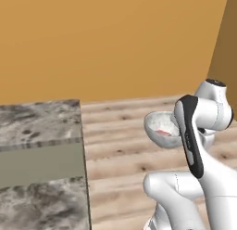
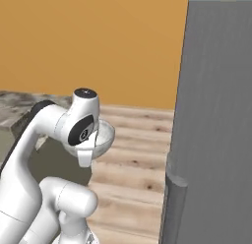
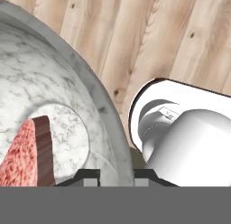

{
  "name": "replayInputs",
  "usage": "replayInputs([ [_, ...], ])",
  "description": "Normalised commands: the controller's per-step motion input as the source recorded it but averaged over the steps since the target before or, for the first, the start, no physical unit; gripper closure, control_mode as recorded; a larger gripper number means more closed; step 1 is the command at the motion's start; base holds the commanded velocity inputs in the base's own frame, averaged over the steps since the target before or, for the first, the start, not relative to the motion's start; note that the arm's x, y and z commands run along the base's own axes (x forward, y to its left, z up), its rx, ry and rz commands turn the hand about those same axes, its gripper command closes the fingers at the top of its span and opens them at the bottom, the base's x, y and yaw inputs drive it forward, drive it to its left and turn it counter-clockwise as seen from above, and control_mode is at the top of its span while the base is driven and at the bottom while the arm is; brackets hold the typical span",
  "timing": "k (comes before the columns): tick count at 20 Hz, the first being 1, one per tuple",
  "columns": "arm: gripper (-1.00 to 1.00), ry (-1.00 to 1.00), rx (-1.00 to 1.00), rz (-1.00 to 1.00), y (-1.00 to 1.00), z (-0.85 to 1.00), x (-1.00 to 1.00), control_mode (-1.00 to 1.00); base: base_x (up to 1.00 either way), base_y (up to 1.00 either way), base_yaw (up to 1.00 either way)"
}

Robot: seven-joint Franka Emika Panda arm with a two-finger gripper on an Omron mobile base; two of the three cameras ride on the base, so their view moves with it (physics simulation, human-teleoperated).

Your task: Place one of the steaks on the plate and the other in the bowl. Then place the bowl in the fridge.

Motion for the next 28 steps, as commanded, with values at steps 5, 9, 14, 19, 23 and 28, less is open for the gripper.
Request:
replayInputs([
  [5,1.00,0.00,0.00,0.00,0.00,0.00,0.00,1.00,1.00,0.36,-0.09],
  [9,1.00,0.00,0.00,0.00,0.00,0.00,0.00,1.00,1.00,0.00,0.00],
  [14,1.00,0.00,0.00,0.00,0.00,0.00,0.00,1.00,0.98,-0.07,-0.05],
  [19,1.00,0.00,0.00,0.00,0.00,0.00,0.00,1.00,0.85,-0.55,-0.29],
  [23,1.00,0.00,0.00,0.00,0.00,0.00,0.00,1.00,0.74,-0.40,-0.57],
  [28,1.00,0.00,0.00,0.00,0.00,0.00,0.00,1.00,0.50,-0.01,-0.66],
])
